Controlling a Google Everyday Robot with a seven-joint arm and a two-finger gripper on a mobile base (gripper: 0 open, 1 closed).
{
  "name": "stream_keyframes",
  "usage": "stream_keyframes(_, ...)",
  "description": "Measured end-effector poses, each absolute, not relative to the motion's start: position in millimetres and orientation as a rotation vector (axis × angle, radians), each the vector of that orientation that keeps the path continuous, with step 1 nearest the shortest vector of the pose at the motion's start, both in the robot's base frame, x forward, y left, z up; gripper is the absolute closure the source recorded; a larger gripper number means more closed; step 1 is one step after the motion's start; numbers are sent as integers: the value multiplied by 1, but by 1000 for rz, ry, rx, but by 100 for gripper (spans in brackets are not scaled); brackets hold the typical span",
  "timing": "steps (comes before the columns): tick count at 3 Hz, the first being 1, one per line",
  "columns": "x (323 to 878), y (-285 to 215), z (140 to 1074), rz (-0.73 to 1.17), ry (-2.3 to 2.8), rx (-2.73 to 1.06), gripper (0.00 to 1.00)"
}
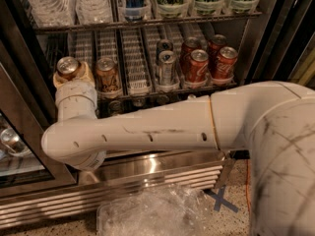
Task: Pick orange can from middle shelf of fridge
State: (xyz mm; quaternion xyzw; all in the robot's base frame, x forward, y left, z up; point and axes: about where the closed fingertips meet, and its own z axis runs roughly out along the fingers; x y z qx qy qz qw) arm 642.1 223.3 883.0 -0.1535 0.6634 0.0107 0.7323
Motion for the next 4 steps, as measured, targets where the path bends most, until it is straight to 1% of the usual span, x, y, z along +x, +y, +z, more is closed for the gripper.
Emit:
stream_keyframes(1, 623, 220, 898, 82, 1443, -366, 100)
stream_keyframes(2, 597, 212, 895, 164, 1498, -402, 100)
stream_keyframes(4, 540, 193, 910, 303, 1542, -515, 100)
